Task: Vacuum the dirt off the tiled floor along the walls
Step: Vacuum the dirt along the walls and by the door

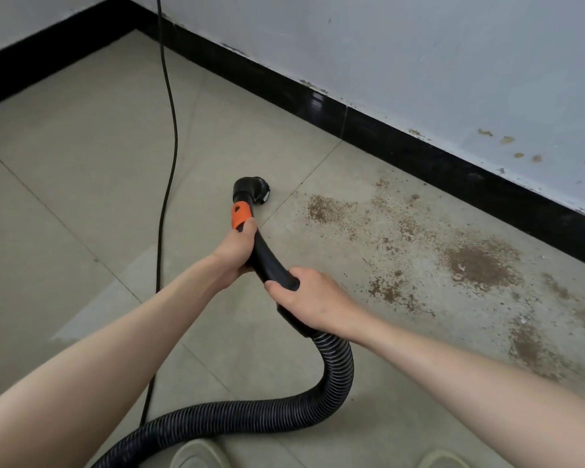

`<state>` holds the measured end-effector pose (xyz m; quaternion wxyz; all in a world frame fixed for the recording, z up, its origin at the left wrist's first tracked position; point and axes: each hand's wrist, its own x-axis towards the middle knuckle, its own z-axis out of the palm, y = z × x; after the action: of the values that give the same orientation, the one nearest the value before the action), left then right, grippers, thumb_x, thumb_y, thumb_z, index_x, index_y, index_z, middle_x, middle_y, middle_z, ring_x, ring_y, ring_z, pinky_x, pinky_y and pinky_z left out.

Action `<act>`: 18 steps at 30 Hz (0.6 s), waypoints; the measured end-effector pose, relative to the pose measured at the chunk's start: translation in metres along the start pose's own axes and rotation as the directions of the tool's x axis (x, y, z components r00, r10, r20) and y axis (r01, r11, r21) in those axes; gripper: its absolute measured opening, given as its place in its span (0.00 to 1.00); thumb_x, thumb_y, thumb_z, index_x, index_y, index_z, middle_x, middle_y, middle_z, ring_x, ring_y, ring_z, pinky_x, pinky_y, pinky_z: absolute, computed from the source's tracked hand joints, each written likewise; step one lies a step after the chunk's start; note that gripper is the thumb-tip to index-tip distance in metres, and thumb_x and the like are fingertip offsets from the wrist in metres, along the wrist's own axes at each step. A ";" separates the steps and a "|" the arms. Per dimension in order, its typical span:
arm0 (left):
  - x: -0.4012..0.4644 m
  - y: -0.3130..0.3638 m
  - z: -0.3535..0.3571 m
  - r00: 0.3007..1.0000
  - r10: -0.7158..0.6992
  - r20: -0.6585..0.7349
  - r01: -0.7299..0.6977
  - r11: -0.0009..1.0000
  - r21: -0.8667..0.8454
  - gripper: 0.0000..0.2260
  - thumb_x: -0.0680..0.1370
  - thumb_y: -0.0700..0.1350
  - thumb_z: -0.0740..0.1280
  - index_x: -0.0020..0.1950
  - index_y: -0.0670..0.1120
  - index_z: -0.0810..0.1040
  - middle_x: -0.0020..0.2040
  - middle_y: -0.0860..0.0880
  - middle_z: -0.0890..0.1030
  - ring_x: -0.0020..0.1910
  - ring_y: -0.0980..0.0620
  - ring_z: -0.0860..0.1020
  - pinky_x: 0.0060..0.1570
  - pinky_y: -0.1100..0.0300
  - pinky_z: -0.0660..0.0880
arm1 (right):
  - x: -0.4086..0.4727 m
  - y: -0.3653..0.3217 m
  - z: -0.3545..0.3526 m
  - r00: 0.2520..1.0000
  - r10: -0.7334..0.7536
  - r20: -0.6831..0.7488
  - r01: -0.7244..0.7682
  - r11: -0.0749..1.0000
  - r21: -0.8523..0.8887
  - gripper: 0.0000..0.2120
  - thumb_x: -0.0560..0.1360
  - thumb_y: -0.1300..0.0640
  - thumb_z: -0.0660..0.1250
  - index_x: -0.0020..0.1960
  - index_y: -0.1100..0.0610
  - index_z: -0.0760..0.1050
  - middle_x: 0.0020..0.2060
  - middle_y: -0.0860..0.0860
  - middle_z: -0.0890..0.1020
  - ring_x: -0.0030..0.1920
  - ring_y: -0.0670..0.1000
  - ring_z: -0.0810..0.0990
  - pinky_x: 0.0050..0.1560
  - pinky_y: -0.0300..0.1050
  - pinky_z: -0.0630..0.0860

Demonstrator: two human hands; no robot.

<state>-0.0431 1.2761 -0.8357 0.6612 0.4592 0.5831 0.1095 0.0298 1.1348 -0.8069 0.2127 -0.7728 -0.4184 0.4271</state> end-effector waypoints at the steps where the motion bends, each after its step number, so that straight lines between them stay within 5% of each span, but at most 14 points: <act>1: -0.002 -0.001 0.005 1.000 0.001 0.015 -0.001 1.000 0.017 0.12 0.82 0.52 0.55 0.54 0.43 0.67 0.41 0.47 0.72 0.39 0.51 0.73 0.35 0.58 0.72 | -0.004 0.004 0.000 1.000 0.012 -0.016 -0.012 1.000 -0.001 0.17 0.76 0.37 0.61 0.39 0.50 0.68 0.42 0.53 0.83 0.44 0.56 0.81 0.43 0.49 0.76; 18: -0.018 -0.014 0.064 0.968 -0.052 0.245 0.023 0.993 0.120 0.13 0.82 0.52 0.54 0.53 0.42 0.67 0.40 0.47 0.71 0.38 0.51 0.73 0.36 0.59 0.73 | -0.043 0.051 0.003 0.974 0.151 -0.171 -0.155 0.988 -0.007 0.18 0.75 0.36 0.58 0.40 0.49 0.65 0.36 0.49 0.79 0.37 0.53 0.79 0.32 0.45 0.68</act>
<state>0.0019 1.2253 -0.8398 0.7027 0.4961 0.5100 0.0049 0.0390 1.0706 -0.8224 0.2060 -0.8385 -0.3425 0.3705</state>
